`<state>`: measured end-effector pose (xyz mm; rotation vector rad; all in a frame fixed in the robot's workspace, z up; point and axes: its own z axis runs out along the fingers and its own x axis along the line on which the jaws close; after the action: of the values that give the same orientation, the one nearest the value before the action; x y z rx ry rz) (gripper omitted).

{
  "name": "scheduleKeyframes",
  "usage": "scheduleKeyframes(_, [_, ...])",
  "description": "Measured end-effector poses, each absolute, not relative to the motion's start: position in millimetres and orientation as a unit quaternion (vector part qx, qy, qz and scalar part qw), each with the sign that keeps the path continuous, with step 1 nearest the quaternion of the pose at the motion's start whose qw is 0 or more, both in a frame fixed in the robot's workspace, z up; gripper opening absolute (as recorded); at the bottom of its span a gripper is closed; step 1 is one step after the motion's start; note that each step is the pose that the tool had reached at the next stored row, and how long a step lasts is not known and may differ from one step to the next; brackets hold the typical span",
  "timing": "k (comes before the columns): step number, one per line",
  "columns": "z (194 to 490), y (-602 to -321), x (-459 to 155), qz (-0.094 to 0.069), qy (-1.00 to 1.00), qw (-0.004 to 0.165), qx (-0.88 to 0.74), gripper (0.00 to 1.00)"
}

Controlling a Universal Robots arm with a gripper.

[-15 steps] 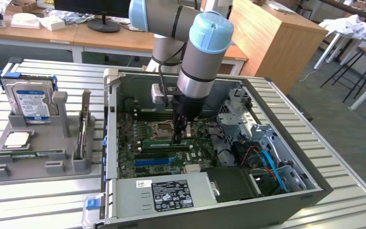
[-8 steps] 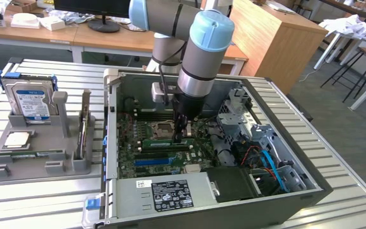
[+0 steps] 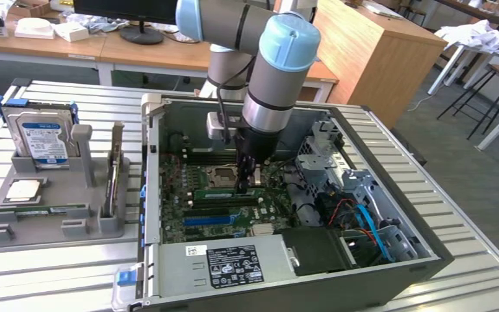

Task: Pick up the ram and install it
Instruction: 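Insert the ram into the slot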

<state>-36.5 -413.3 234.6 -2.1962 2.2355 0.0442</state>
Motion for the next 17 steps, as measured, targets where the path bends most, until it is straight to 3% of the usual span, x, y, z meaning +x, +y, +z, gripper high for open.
scheduleKeyframes(17, [235.4,-416.1,-36.5,0.014,0.713,0.004,-0.701,0.12])
